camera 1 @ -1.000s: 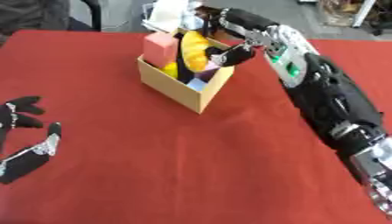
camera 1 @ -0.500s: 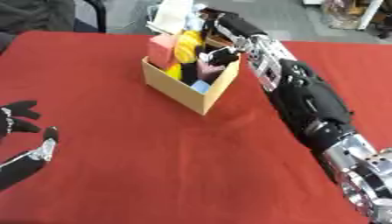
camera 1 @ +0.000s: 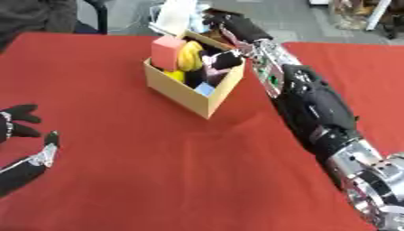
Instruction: Pick up objects on the table and place them in the box.
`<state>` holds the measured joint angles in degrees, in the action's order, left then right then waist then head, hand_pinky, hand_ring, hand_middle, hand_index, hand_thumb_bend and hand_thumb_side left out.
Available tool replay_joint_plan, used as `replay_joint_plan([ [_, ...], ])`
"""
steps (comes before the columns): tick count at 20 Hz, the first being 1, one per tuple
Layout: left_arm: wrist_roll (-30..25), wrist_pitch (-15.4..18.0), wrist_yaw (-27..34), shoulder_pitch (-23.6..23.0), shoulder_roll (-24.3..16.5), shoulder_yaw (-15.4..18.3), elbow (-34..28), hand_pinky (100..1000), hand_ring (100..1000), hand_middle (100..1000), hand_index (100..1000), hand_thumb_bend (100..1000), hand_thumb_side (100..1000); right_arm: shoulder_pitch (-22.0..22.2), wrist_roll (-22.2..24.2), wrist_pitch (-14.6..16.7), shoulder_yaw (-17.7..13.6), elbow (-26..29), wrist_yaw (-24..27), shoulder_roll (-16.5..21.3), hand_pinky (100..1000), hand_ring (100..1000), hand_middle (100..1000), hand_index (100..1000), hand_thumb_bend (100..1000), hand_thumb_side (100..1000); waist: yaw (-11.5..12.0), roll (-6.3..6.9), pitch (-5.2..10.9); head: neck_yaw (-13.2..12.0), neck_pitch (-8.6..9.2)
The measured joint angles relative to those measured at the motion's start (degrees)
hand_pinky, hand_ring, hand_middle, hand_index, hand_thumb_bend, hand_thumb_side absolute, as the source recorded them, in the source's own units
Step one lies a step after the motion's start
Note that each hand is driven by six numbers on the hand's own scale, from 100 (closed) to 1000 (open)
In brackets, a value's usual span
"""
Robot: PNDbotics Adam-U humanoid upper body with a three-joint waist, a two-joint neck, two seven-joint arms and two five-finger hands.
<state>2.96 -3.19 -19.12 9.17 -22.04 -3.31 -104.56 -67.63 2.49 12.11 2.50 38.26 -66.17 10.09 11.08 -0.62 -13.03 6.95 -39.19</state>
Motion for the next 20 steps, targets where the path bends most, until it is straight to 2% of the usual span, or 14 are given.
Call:
replay_joint_plan([
  [4, 0.16, -0.05, 0.0, -0.01, 0.01, 0.04, 0.0, 677, 561, 606, 817, 258, 135, 0.09, -0.16, 0.45, 0.05, 1.25, 0.76, 1.19, 793, 743, 792, 918, 150, 366, -0.98, 0.0, 0.0, -0.49, 0.01],
  [8, 0.58, -0.13, 0.0, -0.06, 0.23, 0.12, 0.0, 677, 565, 609, 817, 267, 140, 1.56, 0.23, 2.28, 1.33, 5.37, 5.49, 3.31, 778, 730, 786, 914, 100, 314, -2.23, 0.0, 0.15, -1.38, 0.01],
  [11, 1.11, -0.08, 0.02, -0.06, 0.49, 0.4, 0.0, 677, 568, 612, 817, 275, 143, 4.28, 1.15, 3.6, 3.26, 11.9, 11.72, 6.09, 760, 713, 776, 904, 100, 295, -2.97, 0.0, 0.23, -2.23, 0.01],
  [14, 1.65, 0.12, 0.4, -0.03, 0.52, 0.44, -0.01, 677, 573, 616, 818, 287, 152, 8.42, 2.07, 3.35, 4.29, 20.3, 19.61, 9.56, 730, 683, 757, 886, 100, 293, -3.64, 0.0, 0.23, -2.96, 0.0],
  [20, 2.85, 0.84, 1.44, -0.01, 1.01, 0.6, -0.13, 680, 582, 625, 821, 299, 159, 20.19, 1.23, -1.4, 2.81, 36.83, 36.27, 15.82, 688, 638, 725, 865, 100, 322, -5.88, 0.01, 0.23, -4.48, 0.0],
])
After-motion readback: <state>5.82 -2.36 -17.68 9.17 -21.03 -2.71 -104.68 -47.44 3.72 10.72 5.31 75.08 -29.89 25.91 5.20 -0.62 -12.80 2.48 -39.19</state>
